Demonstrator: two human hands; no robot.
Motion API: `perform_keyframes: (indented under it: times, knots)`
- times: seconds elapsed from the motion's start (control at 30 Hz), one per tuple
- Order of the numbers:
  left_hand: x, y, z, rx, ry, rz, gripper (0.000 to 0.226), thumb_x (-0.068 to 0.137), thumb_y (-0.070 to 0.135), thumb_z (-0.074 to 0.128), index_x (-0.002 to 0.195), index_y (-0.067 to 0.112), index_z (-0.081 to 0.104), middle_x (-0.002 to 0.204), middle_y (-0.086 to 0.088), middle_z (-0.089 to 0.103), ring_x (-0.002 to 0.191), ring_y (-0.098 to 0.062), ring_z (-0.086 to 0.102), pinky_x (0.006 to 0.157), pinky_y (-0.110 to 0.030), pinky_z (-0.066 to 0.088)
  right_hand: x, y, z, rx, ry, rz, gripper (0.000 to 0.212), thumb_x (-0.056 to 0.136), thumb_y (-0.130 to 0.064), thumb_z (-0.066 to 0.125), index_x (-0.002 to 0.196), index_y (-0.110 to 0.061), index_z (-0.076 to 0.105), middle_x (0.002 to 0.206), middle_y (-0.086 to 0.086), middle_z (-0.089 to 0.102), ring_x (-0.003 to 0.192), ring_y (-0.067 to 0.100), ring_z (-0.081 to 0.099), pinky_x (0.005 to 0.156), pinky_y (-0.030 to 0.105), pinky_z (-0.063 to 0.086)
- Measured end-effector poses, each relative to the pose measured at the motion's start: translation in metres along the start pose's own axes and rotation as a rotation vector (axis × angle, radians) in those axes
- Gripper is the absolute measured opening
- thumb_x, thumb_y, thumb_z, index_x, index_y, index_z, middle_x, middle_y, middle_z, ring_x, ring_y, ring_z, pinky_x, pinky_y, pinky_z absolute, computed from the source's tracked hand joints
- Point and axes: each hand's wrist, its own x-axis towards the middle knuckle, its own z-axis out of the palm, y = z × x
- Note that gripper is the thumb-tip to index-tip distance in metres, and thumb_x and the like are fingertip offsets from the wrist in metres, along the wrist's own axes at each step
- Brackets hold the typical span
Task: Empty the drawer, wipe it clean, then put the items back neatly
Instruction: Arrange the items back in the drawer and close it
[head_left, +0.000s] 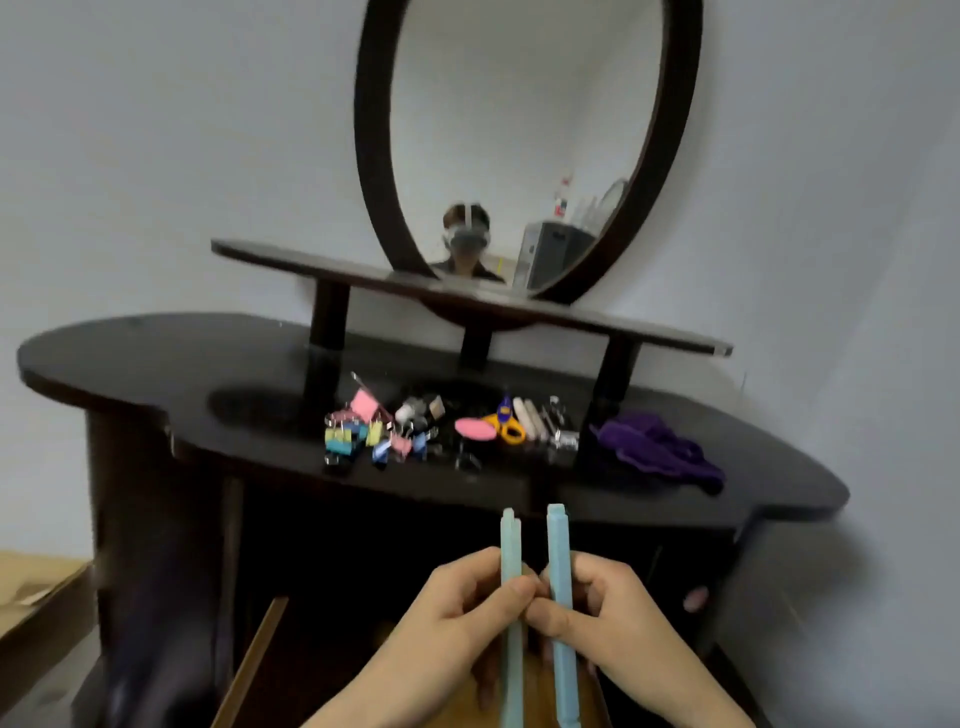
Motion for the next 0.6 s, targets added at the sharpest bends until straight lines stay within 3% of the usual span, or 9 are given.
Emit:
perform_keyframes:
  times: [0.07,0.13,0.2,0.3,0.4,0.5,0.6]
  knots:
    - [-0.015,-0.035,0.003,0.002,-0.014,-0.100,0.021,0.095,0.044,0.060,0.102,0.029,0.073,0.088,-0.009,0.070,0.076,-0.024,0.062,0.062,-0.034,0.052,-0.010,0.036,0.012,-0.033,0.022,0.066,0.026,0.075,-0.045,0.082,0.088,-0.024,0.074,0.082,0.003,0.074,0.078,0.015,0.071,0.069,0.024,0.055]
    - [-0.025,-0.072,0.006,0.023,-0.028,-0.193,0.017,0.099,0.040,0.056,0.104,0.032,0.071,0.081,-0.001,0.067,0.068,-0.026,0.059,0.053,-0.029,0.052,-0.018,0.071,0.026,-0.071,0.002,0.125,0.011,0.087,-0.035,0.077,0.096,-0.030,0.074,0.087,0.000,0.074,0.081,0.016,0.071,0.073,0.027,0.057]
    - [-0.027,-0.104,0.004,0.076,-0.040,-0.251,0.017,0.102,0.034,0.053,0.108,0.029,0.068,0.079,-0.002,0.064,0.060,-0.028,0.057,0.048,-0.029,0.052,-0.021,0.103,0.037,-0.135,-0.020,0.181,0.016,0.094,-0.036,0.069,0.110,-0.033,0.070,0.089,-0.007,0.073,0.083,0.013,0.070,0.075,0.026,0.056]
    - [-0.022,-0.143,0.002,0.080,-0.061,-0.317,0.013,0.103,0.027,0.053,0.112,0.022,0.060,0.078,-0.002,0.064,0.053,-0.027,0.056,0.045,-0.031,0.051,-0.014,0.143,0.045,-0.205,-0.029,0.263,0.009,0.098,-0.040,0.061,0.102,-0.033,0.065,0.075,-0.008,0.068,0.068,0.005,0.065,0.064,0.017,0.048]
    - [-0.018,-0.171,-0.002,0.040,-0.059,-0.376,0.013,0.100,0.023,0.059,0.110,0.016,0.056,0.080,-0.003,0.066,0.052,-0.023,0.060,0.046,-0.031,0.053,-0.006,0.173,0.051,-0.194,-0.003,0.314,0.017,0.102,-0.041,0.054,0.102,-0.027,0.063,0.073,-0.001,0.069,0.061,0.002,0.061,0.057,0.012,0.041]
    - [-0.016,-0.185,-0.009,-0.028,-0.032,-0.427,0.020,0.096,0.030,0.064,0.102,0.011,0.064,0.085,-0.005,0.070,0.065,-0.029,0.068,0.055,-0.034,0.059,-0.005,0.193,0.057,-0.115,0.050,0.368,0.028,0.101,-0.045,0.054,0.096,-0.020,0.066,0.077,0.008,0.066,0.058,0.012,0.059,0.052,0.023,0.046]
    - [-0.015,-0.189,-0.015,-0.064,0.017,-0.443,0.037,0.089,0.043,0.066,0.098,0.008,0.068,0.084,-0.008,0.069,0.069,-0.034,0.070,0.059,-0.036,0.061,-0.005,0.202,0.055,-0.135,0.082,0.368,0.033,0.098,-0.049,0.058,0.088,-0.020,0.069,0.077,0.000,0.064,0.060,0.016,0.060,0.054,0.029,0.050]
